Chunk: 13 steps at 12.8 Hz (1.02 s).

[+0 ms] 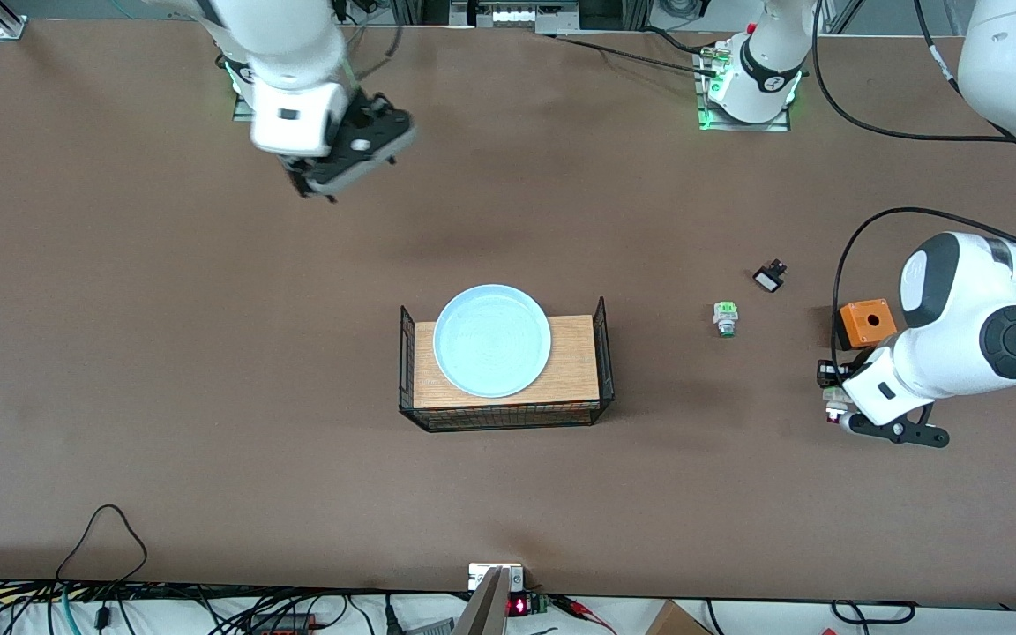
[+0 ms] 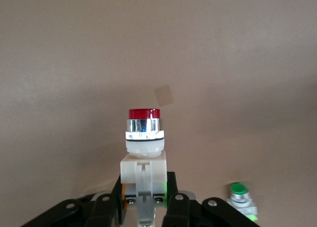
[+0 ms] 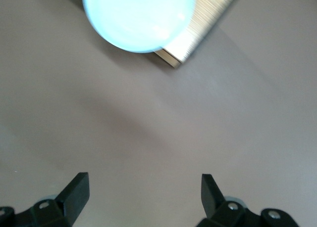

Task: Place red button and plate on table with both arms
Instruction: 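Carry the red button out with the left gripper while the right gripper reaches the plate, then lower the red button onto the table while the right gripper grasps the plate rim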

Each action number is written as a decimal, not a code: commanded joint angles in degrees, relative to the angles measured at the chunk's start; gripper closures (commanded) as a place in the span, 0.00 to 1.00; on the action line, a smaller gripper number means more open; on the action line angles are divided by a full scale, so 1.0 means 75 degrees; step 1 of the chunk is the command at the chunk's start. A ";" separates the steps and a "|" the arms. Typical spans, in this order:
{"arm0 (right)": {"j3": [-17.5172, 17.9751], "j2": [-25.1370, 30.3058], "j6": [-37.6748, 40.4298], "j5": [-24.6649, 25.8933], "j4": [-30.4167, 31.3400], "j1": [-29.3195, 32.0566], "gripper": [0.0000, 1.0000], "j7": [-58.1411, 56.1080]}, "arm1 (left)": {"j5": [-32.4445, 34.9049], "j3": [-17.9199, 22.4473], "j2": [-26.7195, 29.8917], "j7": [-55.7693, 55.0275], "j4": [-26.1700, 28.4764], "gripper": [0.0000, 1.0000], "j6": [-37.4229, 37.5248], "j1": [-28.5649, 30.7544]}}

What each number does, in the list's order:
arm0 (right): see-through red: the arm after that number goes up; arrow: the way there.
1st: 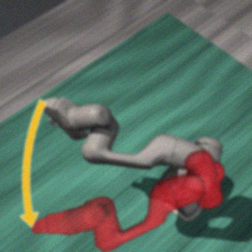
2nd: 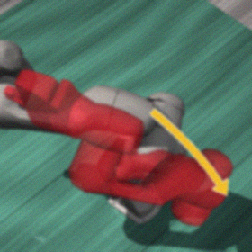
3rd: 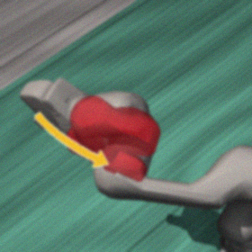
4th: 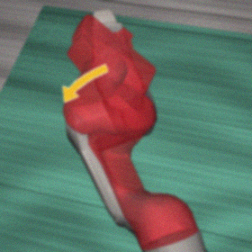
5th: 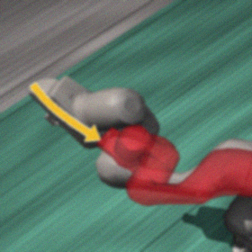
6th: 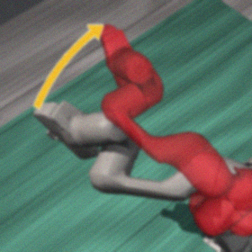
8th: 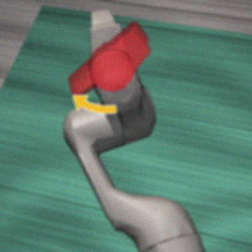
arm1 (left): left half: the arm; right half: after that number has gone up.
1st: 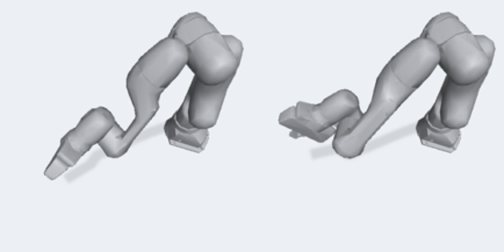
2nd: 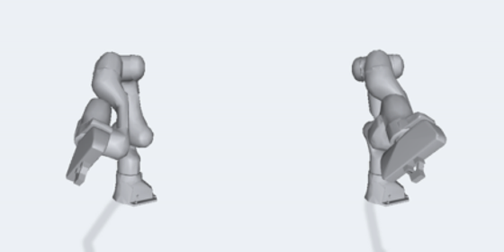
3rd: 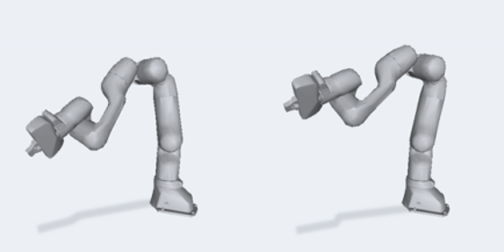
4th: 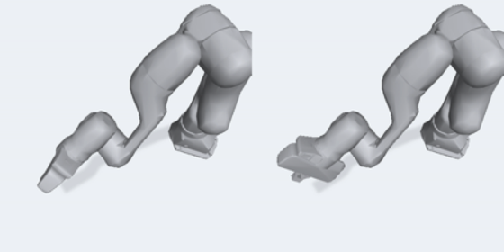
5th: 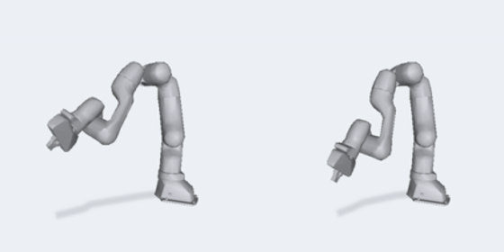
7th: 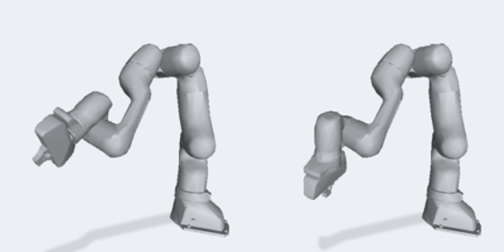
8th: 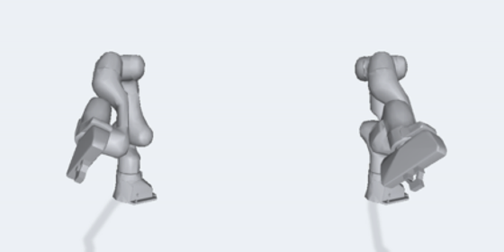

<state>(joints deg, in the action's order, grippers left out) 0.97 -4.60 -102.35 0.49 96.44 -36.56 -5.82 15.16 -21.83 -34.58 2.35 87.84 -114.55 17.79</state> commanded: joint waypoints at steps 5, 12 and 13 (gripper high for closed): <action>-0.0117 -0.1704 -0.2780 0.1456 -0.0108 -0.1137 0.00 -0.0852 | -0.0088 -0.0078 0.0087 0.0437 0.2406 0.77 -0.2735 0.0732; -0.0140 -0.3135 -0.4621 0.1798 -0.0366 -0.1149 0.00 -0.0864 | -0.0041 -0.0183 0.0378 0.0472 0.2305 0.00 -0.2179 0.0675; -0.0140 -0.3299 -0.4728 0.1809 -0.0459 -0.1138 0.00 -0.0864 | -0.0041 -0.0334 0.0508 0.0414 0.2257 0.00 -0.1921 0.0675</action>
<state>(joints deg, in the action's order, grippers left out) 0.38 -26.80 -136.48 13.32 95.58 -44.77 -11.52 15.17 -22.58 -34.14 4.87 105.08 -133.37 22.61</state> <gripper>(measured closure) 0.000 0.101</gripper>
